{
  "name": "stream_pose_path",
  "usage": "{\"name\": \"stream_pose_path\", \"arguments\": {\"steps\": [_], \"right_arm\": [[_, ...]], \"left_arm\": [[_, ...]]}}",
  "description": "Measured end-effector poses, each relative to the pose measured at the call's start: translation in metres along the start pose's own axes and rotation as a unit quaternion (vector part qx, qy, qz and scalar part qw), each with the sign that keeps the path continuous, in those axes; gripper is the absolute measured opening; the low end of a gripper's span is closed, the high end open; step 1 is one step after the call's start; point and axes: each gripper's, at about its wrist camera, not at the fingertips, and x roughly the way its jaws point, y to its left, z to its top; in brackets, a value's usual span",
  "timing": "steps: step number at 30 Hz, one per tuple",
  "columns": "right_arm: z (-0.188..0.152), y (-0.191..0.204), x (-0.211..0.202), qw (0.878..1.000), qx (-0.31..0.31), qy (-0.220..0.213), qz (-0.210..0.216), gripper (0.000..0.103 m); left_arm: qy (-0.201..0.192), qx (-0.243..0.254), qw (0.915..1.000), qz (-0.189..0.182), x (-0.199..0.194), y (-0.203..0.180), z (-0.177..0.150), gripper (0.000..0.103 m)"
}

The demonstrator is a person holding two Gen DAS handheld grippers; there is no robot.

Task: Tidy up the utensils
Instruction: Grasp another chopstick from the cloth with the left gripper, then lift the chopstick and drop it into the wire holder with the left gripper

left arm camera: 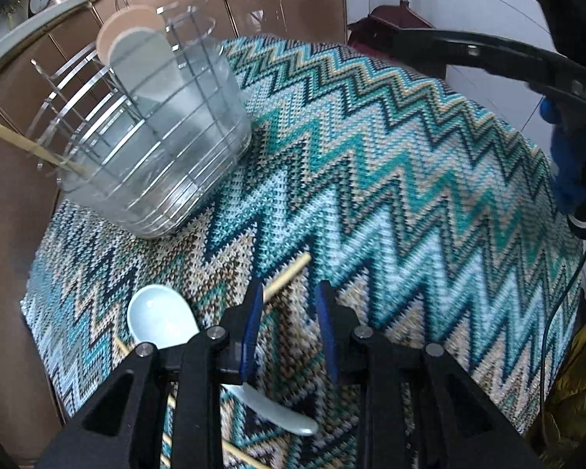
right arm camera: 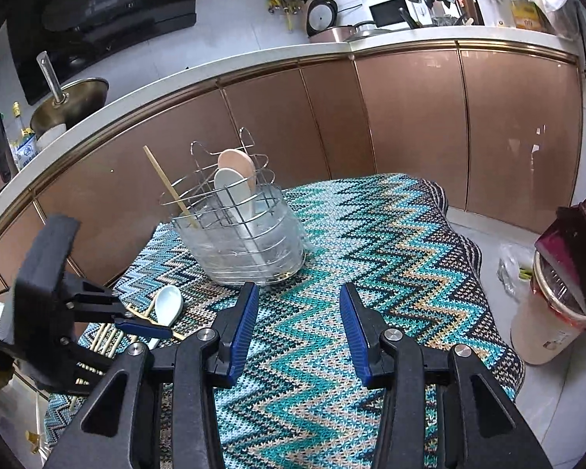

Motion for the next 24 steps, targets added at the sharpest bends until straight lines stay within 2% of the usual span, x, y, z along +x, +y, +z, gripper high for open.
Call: {"name": "stream_pose_path", "arguments": {"steps": [9, 14, 19, 24], "right_arm": [[0.002, -0.004, 0.006, 1.0, -0.003, 0.007, -0.001, 0.043], [0.001, -0.004, 0.008, 1.0, -0.002, 0.011, -0.004, 0.043], [0.0, -0.005, 0.005, 1.0, 0.001, 0.01, -0.007, 0.043], [-0.001, -0.002, -0.005, 1.0, 0.003, 0.007, -0.01, 0.043]], "left_arm": [[0.036, 0.052, 0.998, -0.001, 0.03, 0.002, 0.01, 0.025], [0.04, 0.08, 0.9959, 0.008, 0.037, -0.004, 0.017, 0.006], [0.029, 0.097, 0.9942, 0.035, 0.032, -0.023, 0.017, 0.005], [-0.001, 0.084, 0.995, 0.053, -0.004, -0.032, 0.015, 0.005]]}}
